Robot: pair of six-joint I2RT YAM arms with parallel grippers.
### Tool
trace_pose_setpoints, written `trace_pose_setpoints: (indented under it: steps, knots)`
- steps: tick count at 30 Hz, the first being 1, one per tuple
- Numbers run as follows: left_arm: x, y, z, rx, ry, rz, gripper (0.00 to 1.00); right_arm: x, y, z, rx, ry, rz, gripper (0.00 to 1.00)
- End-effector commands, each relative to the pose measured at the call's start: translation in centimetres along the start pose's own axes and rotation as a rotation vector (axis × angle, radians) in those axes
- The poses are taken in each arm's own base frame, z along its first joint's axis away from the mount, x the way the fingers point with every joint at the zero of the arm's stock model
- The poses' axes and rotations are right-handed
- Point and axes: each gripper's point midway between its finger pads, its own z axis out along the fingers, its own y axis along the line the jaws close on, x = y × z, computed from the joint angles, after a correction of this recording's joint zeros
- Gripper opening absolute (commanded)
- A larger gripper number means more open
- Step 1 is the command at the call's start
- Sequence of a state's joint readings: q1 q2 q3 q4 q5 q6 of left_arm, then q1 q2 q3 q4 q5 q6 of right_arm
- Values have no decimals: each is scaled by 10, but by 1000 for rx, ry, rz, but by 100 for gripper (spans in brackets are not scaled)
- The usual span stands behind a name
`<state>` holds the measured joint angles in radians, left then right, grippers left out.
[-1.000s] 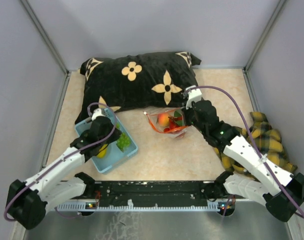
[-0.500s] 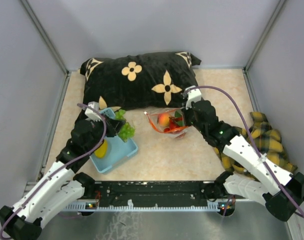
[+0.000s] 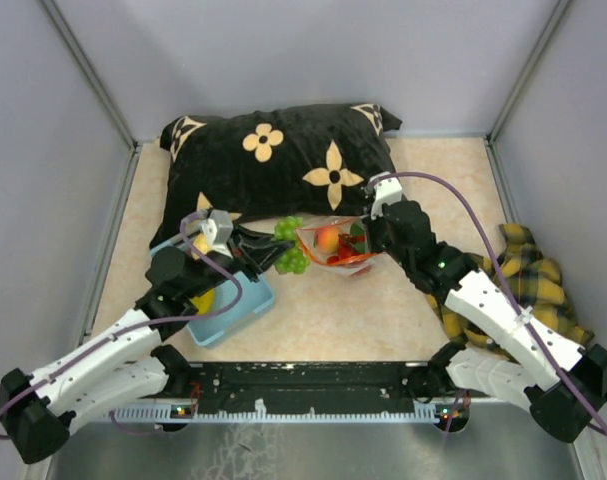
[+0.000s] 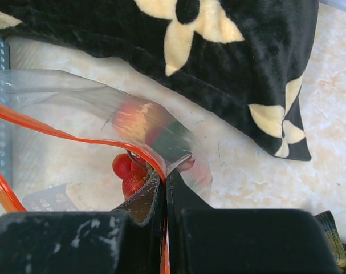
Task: Place the food in the zip-top bag and seal the zipper
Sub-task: Place the fake fruit in the zipper food storage bag.
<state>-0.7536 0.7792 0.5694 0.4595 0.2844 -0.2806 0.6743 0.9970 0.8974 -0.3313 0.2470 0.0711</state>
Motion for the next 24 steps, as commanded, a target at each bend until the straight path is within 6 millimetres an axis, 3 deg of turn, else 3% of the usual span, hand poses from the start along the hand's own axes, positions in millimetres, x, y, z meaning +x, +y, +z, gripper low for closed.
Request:
trace_pose_setpoints:
  steps: [1, 12, 19, 24]
  knots:
    - [-33, -40, 16, 218, -180, 257, 0, -32, 3, -5, -5, -85, 19, 0]
    - [-25, -64, 35, 402, -432, 561, 0, -41, 6, -7, -24, -98, 24, 0]
    - [-6, -56, 49, 406, -476, 620, 0, -44, 9, -8, -39, -101, 28, 0]
    - [19, -45, 68, 400, -399, 663, 0, -43, 9, -9, -40, -94, 26, 0]
